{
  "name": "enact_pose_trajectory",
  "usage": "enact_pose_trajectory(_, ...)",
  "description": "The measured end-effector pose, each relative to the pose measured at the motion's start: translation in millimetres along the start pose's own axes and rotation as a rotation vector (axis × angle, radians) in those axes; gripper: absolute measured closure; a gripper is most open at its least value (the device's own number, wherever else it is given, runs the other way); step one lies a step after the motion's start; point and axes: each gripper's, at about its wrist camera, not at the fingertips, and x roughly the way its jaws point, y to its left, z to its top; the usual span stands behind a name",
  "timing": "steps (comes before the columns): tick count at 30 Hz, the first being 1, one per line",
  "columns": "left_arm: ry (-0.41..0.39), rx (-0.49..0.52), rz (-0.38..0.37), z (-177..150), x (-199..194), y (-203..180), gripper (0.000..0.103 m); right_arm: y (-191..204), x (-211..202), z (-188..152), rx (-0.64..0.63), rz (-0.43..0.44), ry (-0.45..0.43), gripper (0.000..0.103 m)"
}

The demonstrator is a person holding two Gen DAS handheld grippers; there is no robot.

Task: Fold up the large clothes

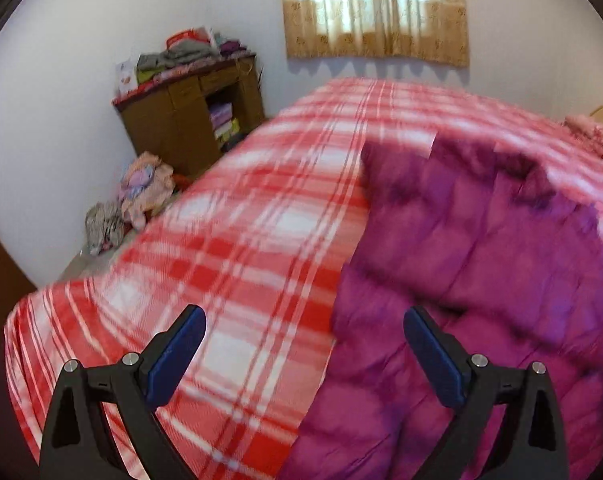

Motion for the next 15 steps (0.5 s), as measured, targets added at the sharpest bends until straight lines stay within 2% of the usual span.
enact_pose_trajectory(2, -0.029, -0.006, -0.015, 25, -6, -8, 0.003, -6, -16, 6, 0.026, -0.042, -0.039, 0.063)
enact_pose_trajectory(5, -0.072, 0.000, -0.021, 58, -2, -29, 0.003, -4, -31, 23, 0.042, -0.052, -0.091, 0.074)
enact_pose_trajectory(9, -0.071, -0.016, 0.005, 76, 39, -60, 0.003, 21, -14, 42, 0.011, 0.014, -0.122, 0.074)
enact_pose_trajectory(12, -0.006, -0.017, 0.038, 70, 86, -76, 0.003, 38, 18, 41, -0.028, 0.022, -0.086, 0.074)
enact_pose_trajectory(15, 0.086, -0.019, 0.070, 48, 127, -81, 0.003, 39, 44, 32, -0.030, 0.014, -0.044, 0.075)
